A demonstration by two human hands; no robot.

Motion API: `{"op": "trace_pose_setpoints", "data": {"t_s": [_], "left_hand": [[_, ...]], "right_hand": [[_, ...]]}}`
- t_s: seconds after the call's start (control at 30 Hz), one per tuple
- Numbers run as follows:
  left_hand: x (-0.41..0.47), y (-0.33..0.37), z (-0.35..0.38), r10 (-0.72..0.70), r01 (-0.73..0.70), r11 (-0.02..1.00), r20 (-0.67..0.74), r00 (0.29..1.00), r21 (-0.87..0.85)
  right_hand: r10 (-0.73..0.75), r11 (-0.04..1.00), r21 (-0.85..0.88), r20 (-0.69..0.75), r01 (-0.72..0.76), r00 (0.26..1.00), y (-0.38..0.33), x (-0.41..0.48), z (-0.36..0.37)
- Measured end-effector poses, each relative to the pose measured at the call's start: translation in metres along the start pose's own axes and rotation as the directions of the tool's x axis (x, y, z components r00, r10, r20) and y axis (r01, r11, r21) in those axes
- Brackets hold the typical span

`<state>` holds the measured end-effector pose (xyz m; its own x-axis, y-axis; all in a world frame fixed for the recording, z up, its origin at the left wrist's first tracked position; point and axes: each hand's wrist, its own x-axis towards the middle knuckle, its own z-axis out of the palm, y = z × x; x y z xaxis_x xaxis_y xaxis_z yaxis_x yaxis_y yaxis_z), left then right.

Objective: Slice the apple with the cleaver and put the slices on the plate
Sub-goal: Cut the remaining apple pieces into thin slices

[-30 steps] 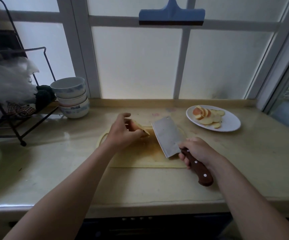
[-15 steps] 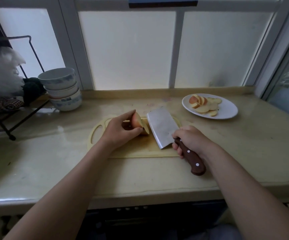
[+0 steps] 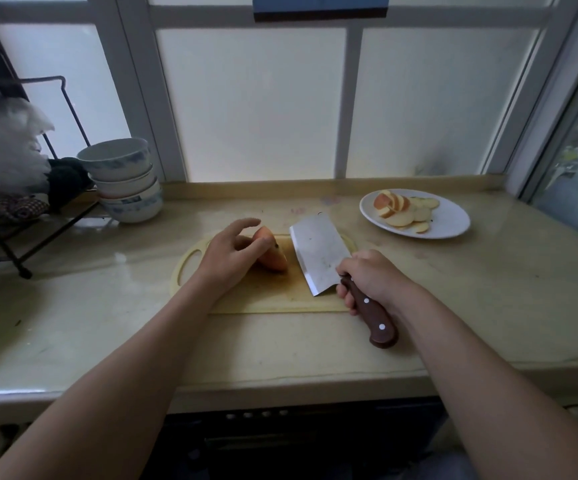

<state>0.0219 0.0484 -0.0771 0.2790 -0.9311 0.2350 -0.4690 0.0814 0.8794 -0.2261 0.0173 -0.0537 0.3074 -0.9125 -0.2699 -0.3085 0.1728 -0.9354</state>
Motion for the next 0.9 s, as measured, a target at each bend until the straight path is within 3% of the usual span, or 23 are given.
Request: {"op": "trace_pose_setpoints", "data": {"t_s": [0.63, 0.9], "left_hand": [[-0.001, 0.0, 0.0, 0.063, -0.064, 0.997, 0.024, 0.998, 0.052], [0.002, -0.001, -0.001, 0.086, -0.097, 0.988, 0.093, 0.992, 0.122]], "right_hand": [[-0.037, 0.999, -0.032, 0.012, 0.038, 0.999, -0.002, -0.005, 0.0], [-0.157, 0.948, -0.278, 0.017, 0.156, 0.987, -0.037, -0.014, 0.013]]}}
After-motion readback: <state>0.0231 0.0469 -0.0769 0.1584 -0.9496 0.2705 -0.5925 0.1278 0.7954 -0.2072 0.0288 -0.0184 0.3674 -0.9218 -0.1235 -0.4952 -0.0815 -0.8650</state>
